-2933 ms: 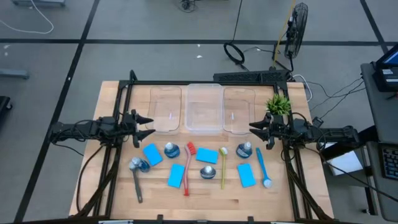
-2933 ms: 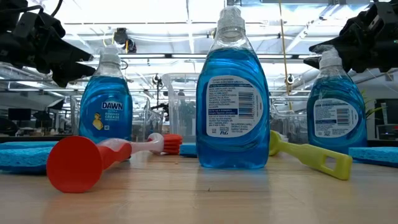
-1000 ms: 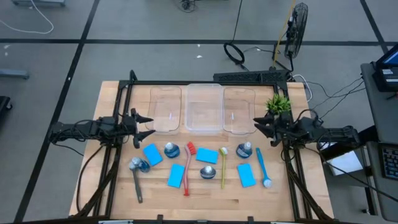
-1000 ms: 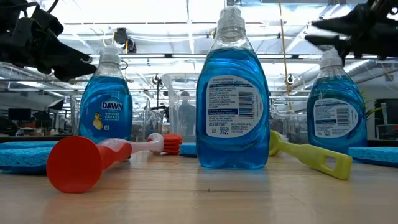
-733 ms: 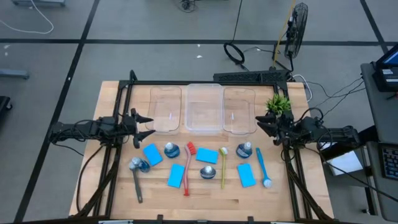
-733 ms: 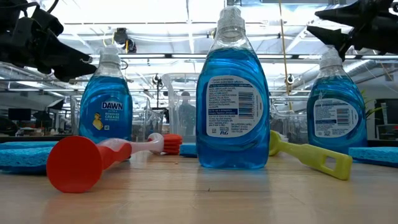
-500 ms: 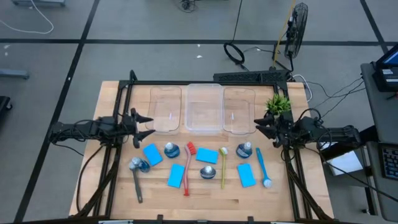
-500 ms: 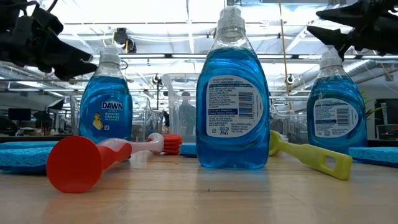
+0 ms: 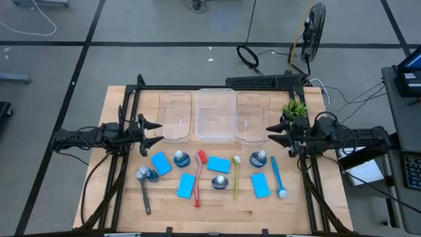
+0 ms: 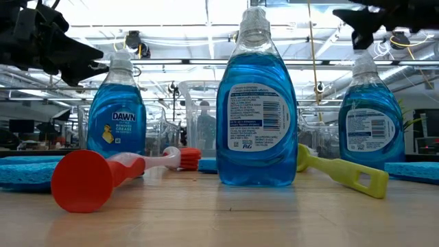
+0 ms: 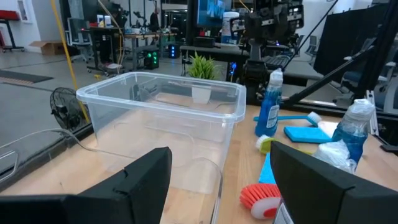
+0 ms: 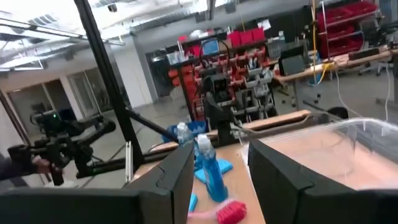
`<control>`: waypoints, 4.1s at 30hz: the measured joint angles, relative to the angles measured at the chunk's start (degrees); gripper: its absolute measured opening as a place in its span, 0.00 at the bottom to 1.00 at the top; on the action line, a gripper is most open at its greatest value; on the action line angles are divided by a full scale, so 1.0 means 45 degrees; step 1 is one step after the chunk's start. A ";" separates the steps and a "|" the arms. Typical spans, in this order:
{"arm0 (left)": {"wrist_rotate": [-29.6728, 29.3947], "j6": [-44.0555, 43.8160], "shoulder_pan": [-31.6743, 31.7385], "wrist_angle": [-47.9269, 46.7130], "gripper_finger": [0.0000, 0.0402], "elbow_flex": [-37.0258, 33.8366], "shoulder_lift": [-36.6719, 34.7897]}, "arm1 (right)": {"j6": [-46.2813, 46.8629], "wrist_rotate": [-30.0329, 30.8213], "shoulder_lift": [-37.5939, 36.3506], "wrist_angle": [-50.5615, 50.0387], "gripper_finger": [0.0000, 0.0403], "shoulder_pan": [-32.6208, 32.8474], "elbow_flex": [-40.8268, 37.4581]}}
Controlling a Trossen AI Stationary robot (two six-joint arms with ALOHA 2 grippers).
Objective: Pick & Place Kitchen Sink Supplies
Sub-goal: Put the dishwashing liquid into the right transparent bin
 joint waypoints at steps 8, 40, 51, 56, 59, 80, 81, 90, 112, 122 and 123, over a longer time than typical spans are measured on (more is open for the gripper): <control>0.0002 0.0003 -0.0002 -0.0010 0.68 0.0000 0.0000 | -0.0612 -0.0910 0.1520 -0.3553 0.35 0.0002 0.2671; 0.0002 0.0008 -0.0002 -0.0019 0.67 0.0000 0.0000 | -0.1234 -0.1952 0.6972 -1.1307 0.35 0.2690 0.7992; -0.0003 0.0013 0.0001 -0.0019 0.67 0.0000 0.0000 | -0.1034 -0.0179 0.7696 -1.2750 0.35 0.3419 0.8169; -0.0003 0.0013 -0.0002 -0.0019 0.68 0.0000 0.0000 | -0.0987 0.0122 0.7945 -1.3207 0.37 0.3414 0.8169; -0.0003 0.0013 -0.0002 -0.0019 0.67 0.0000 0.0000 | -0.0711 0.0127 0.8197 -1.3487 0.39 0.3414 0.8169; -0.0003 0.0013 -0.0002 -0.0024 0.67 0.0000 -0.0002 | 0.0076 0.1380 0.8806 -1.3621 0.53 0.3414 0.8169; -0.0003 0.0013 -0.0002 -0.0024 0.67 0.0000 0.0000 | 0.0178 0.1376 0.8835 -1.3645 0.55 0.3414 0.8169; -0.0003 0.0013 -0.0002 -0.0021 0.67 0.0000 0.0000 | 0.0314 0.1373 0.9442 -1.3747 0.61 0.3414 0.8169; 0.0001 0.0011 -0.0001 -0.0020 0.67 0.0000 -0.0002 | 0.0314 0.1448 1.1086 -1.3067 0.62 0.3414 0.8159; 0.0002 0.0008 -0.0001 -0.0019 0.67 0.0000 -0.0003 | 0.0315 0.1453 1.1377 -1.3072 0.60 0.3414 0.8154; 0.0002 0.0010 0.0000 -0.0021 0.67 0.0000 -0.0002 | 0.0315 0.1453 1.1377 -1.3072 0.58 0.3414 0.8150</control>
